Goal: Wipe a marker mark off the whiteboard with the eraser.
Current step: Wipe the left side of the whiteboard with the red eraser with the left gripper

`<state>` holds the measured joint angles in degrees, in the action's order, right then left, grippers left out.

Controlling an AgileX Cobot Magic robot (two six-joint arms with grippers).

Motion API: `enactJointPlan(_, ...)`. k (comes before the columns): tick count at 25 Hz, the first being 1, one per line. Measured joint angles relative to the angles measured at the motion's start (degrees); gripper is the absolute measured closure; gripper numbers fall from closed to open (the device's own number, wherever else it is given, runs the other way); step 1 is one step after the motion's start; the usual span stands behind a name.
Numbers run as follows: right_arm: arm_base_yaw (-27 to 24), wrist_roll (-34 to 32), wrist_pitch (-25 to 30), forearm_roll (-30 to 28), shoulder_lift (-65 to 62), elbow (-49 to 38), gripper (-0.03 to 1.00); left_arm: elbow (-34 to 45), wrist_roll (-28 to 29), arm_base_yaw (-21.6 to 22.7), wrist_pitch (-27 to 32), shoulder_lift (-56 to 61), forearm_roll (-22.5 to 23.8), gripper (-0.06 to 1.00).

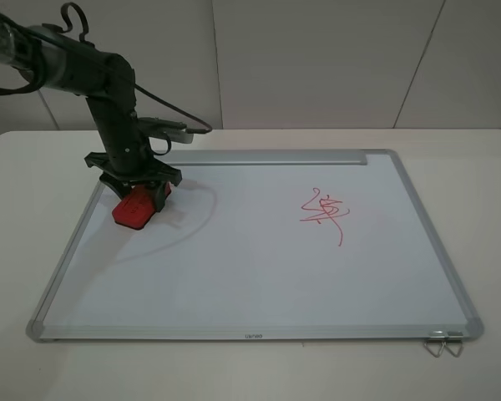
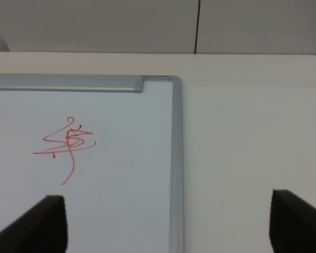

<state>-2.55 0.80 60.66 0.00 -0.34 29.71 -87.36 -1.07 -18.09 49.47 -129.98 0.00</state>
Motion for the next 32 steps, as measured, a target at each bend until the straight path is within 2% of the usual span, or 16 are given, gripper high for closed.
enactJointPlan(6,0.0,0.0,0.0,0.0,0.0,0.0,0.27,0.0,0.0,6.01,2.07,0.0,0.0,0.37)
enactJointPlan(12,0.0,0.0,0.0,0.0,0.0,0.0,0.27,0.0,-0.9,4.81,2.12,0.0,1.94,0.37)
enactJointPlan(17,0.0,0.0,0.0,0.0,0.0,0.0,0.27,-0.18,-1.34,-0.62,2.43,0.0,4.23,0.37)
enactJointPlan(23,0.0,0.0,0.0,0.0,0.0,0.0,0.27,-0.18,-1.92,-11.87,1.83,0.0,3.28,0.37)
enactJointPlan(27,0.0,0.0,0.0,0.0,0.0,0.0,0.27,-0.18,-2.09,-17.97,-0.75,0.0,2.9,0.37)
enactJointPlan(32,0.0,0.0,0.0,0.0,0.0,0.0,0.27,-0.18,-2.13,-20.07,-2.51,0.0,2.67,0.37)
